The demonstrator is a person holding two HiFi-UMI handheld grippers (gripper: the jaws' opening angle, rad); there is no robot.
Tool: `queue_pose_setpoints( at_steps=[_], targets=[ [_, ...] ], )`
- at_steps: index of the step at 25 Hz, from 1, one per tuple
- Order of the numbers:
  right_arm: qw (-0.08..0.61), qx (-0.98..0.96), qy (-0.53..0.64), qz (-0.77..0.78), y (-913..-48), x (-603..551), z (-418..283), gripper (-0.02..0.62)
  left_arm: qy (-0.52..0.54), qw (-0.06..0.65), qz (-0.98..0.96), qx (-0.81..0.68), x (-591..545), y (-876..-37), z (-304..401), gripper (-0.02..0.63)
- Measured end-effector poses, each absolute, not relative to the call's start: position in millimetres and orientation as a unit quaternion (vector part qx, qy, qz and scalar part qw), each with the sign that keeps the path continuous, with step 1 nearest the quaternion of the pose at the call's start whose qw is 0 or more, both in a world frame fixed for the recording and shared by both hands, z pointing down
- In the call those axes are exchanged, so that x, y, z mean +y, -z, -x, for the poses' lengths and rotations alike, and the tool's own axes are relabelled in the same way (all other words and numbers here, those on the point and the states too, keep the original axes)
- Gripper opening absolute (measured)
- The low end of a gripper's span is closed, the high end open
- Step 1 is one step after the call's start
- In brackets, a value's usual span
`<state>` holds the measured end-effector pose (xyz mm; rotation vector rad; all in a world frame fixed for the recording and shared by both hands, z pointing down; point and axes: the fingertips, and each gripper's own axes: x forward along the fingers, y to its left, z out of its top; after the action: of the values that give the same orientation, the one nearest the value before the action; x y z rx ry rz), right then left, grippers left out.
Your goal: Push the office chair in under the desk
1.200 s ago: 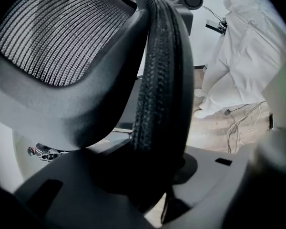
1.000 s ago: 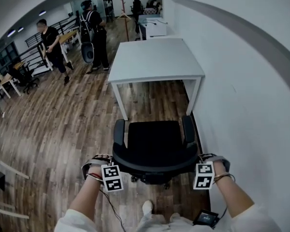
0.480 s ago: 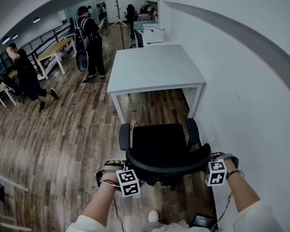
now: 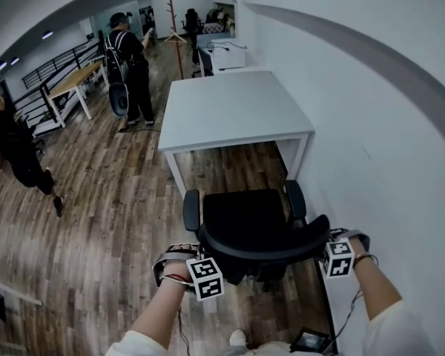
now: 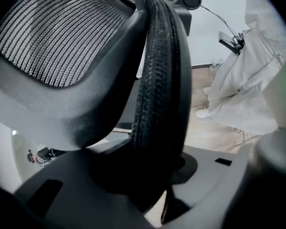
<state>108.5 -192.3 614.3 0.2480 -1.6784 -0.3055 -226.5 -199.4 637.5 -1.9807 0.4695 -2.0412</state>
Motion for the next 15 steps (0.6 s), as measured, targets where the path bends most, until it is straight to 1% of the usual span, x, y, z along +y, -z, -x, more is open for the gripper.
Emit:
queue_pose_setpoints(
  at_steps=[15],
  targets=[
    [0.652, -0.738, 0.132, -0.11, -614, -283, -119, 0.152, 0.697, 0.135, 0.683, 0.169, -294, -636, 215, 0.152]
  ],
)
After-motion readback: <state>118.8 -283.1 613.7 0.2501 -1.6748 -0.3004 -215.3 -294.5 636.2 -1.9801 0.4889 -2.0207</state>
